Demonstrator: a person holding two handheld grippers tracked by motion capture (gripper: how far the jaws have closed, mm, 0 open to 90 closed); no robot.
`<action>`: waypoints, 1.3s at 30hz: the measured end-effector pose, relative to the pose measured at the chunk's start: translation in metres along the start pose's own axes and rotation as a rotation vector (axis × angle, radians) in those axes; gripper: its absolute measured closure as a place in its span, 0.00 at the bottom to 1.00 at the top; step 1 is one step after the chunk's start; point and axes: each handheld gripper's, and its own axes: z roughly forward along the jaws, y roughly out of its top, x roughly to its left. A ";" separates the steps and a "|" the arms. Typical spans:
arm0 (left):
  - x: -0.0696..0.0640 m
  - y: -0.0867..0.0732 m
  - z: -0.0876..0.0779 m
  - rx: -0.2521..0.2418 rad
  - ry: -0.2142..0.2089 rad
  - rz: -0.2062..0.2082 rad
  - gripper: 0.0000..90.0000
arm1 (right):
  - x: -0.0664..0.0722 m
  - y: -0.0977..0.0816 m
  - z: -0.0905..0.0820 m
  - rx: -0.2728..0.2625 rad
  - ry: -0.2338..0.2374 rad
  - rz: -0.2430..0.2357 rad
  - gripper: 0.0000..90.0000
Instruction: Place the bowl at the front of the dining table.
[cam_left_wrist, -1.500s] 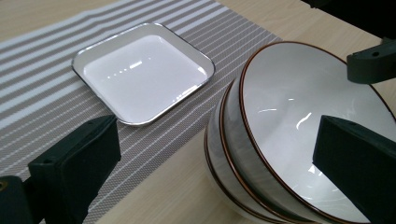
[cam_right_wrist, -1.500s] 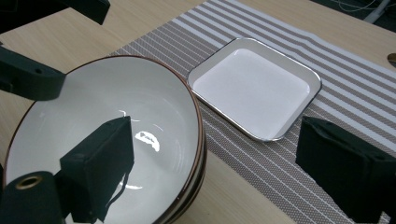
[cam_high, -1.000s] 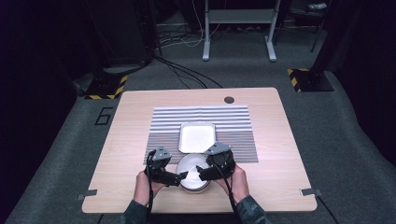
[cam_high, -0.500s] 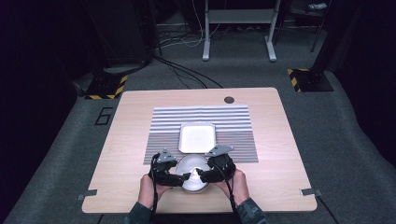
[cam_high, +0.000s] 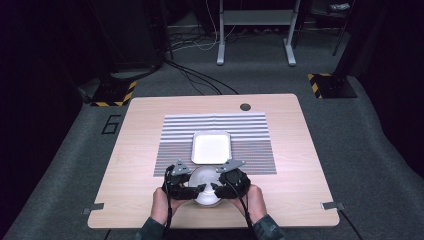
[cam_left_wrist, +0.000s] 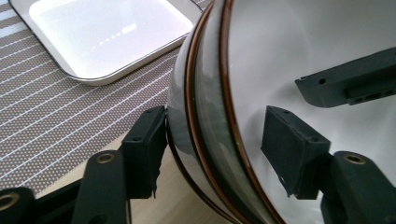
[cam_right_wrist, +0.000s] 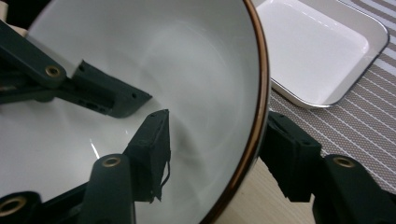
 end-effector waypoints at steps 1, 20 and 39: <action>-0.002 0.000 -0.001 -0.001 0.013 0.005 0.48 | 0.001 0.000 0.001 0.011 -0.020 -0.002 0.52; -0.010 0.002 -0.010 -0.043 0.116 0.056 0.64 | 0.008 -0.006 -0.011 -0.163 -0.166 -0.025 0.85; -0.010 -0.002 -0.017 -0.098 0.144 0.098 0.73 | 0.018 0.009 -0.018 -0.235 -0.203 -0.168 0.91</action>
